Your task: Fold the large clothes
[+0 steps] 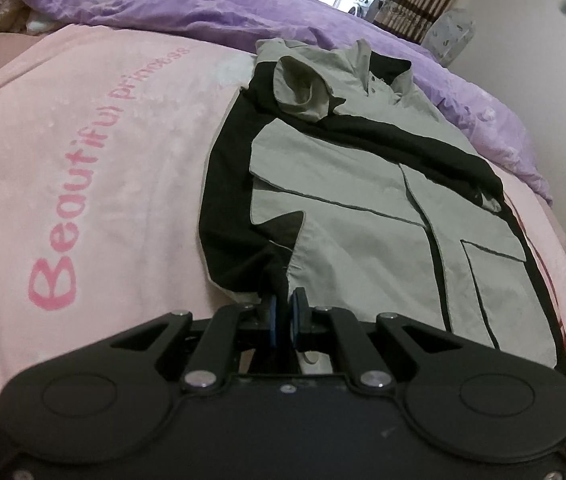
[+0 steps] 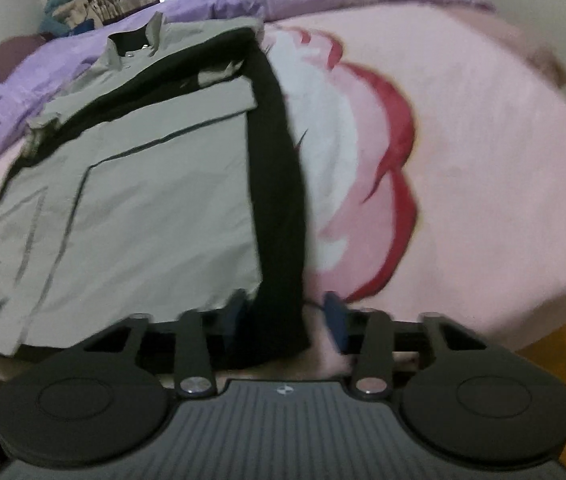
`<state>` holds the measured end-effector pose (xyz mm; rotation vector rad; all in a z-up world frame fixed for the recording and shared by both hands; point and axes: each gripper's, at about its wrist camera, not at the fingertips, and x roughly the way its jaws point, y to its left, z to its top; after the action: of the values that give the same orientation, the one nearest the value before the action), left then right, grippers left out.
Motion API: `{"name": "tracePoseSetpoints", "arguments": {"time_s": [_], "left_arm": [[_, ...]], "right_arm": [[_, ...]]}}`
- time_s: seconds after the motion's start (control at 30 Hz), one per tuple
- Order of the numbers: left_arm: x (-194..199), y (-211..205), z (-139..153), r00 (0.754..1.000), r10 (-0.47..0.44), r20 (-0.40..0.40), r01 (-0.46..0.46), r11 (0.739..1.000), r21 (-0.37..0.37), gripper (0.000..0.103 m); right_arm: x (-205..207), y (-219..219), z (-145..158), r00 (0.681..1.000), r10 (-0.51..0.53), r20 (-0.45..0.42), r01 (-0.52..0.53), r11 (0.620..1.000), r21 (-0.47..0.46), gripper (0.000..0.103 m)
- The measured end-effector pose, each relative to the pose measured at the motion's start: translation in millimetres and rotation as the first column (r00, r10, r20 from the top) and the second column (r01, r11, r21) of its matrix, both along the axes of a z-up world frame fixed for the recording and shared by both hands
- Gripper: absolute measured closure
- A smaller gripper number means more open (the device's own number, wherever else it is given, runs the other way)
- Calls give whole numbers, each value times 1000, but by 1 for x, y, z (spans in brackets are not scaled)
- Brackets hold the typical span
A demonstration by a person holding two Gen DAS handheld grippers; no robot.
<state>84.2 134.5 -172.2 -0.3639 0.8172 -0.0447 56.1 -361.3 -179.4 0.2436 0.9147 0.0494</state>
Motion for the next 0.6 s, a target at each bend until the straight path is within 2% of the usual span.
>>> {"name": "tracePoseSetpoints", "arguments": {"time_s": [0.07,0.1,0.17,0.3,0.33,0.43,0.53,0.6], "left_arm": [[0,1,0,1000,2,-2,-2,1000,-5,98],[-1,1,0,1000,2,-2,-2,1000,-3,98],[-1,0,-1,1000,0,-3,0,1000,2,97],[-2,1,-7,1000,0,-18,0,1000,2,97],[-2,1,-9,1000,2,-22,-2,1000,1,97],[-3,1,-12,999,7,-33,-7,1000,-2,97],[-5,3,-7,1000,9,-20,-9,1000,-8,97],[-4,2,-1,1000,-1,-4,1,1000,3,97]], "right_arm": [[0,-5,0,1000,-3,-9,3,999,37,60],[0,-8,0,1000,-1,-17,2,998,66,65],[-1,-14,0,1000,0,-30,3,993,115,65],[-2,-11,-2,997,70,-14,-69,995,69,66],[-2,-13,-3,998,65,-8,-64,994,83,71],[-1,-16,-3,1000,16,-11,-15,994,112,96],[-5,-7,8,999,16,43,-19,997,76,98],[-7,-6,23,993,15,114,-24,996,84,98]]}}
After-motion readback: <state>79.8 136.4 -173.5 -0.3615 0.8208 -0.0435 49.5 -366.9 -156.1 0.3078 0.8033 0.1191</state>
